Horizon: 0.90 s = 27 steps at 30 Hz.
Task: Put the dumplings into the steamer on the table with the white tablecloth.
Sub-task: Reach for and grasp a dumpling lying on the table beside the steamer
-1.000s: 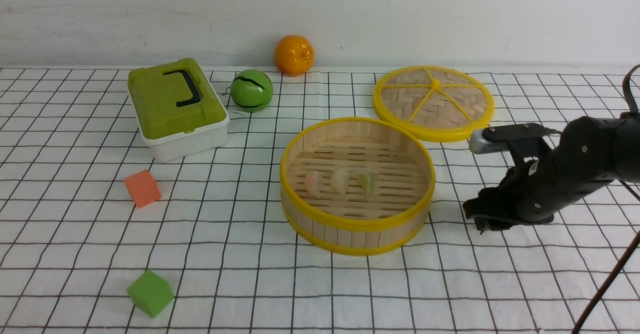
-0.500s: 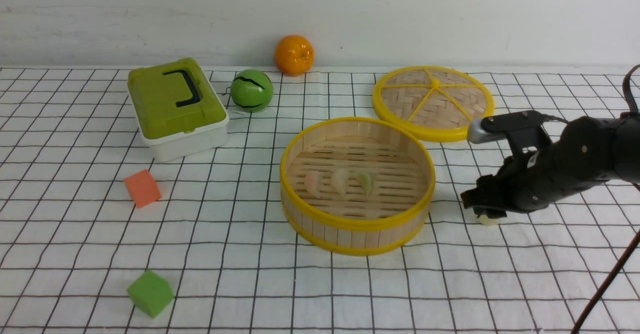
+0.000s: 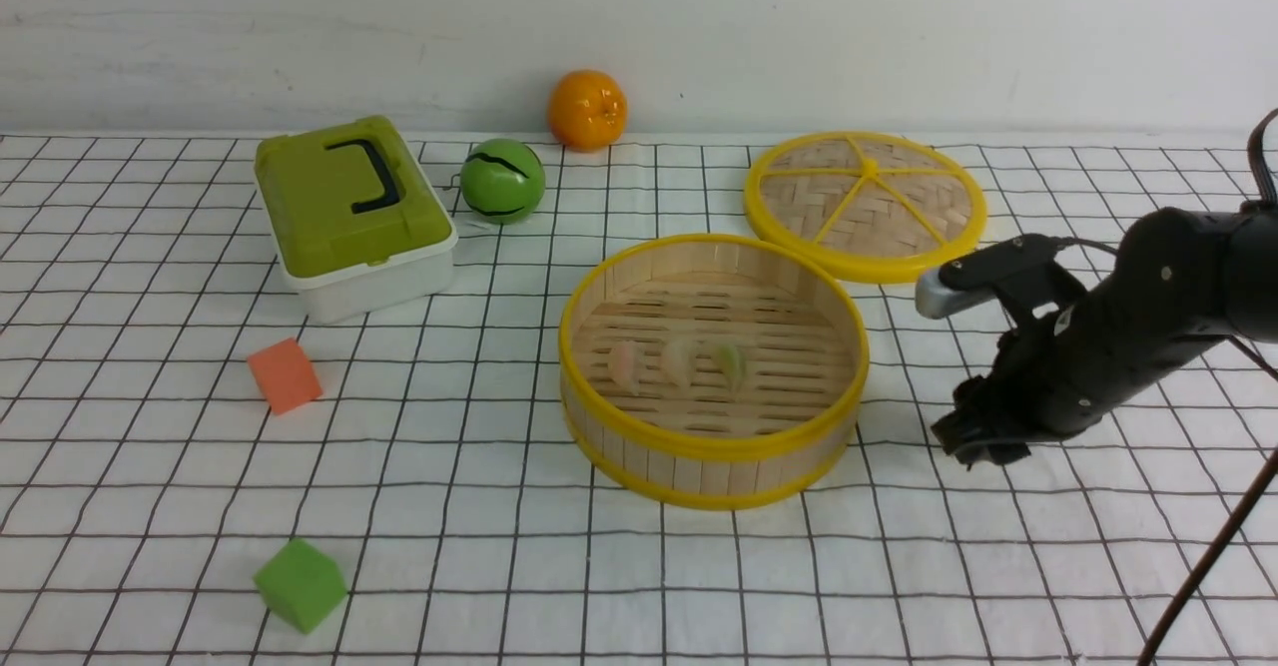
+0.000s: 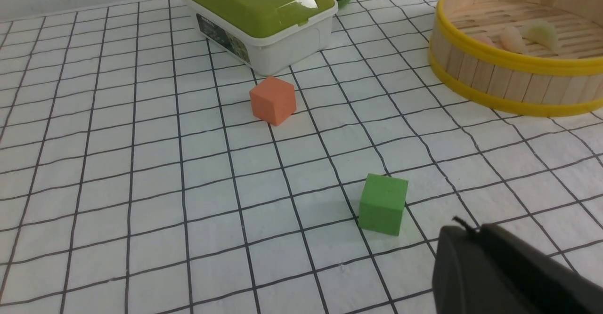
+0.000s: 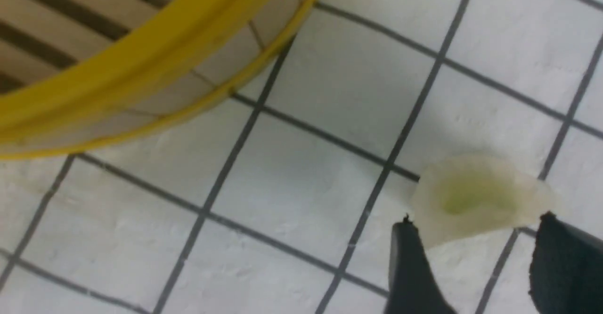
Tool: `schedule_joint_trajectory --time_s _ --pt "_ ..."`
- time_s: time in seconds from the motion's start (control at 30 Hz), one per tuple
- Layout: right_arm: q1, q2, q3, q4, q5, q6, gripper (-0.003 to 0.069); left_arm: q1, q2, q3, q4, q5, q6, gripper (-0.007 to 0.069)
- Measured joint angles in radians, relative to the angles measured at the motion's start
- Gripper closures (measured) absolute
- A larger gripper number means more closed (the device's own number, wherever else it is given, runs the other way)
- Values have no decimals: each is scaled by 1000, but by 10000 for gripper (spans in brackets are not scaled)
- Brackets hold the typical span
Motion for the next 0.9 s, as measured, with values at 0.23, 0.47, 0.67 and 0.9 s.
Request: schedule_joint_trajectory --time_s 0.23,0.47,0.67,0.9 --pt "0 1 -8 50 15 40 311 0 0 0 3 0 0 587" --pt "0 1 -8 111 -18 382 311 0 0 0 3 0 0 583" --pt "0 28 -8 33 -67 461 311 0 0 0 5 0 0 579" --pt "0 70 -8 11 -131 535 313 0 0 0 10 0 0 578"
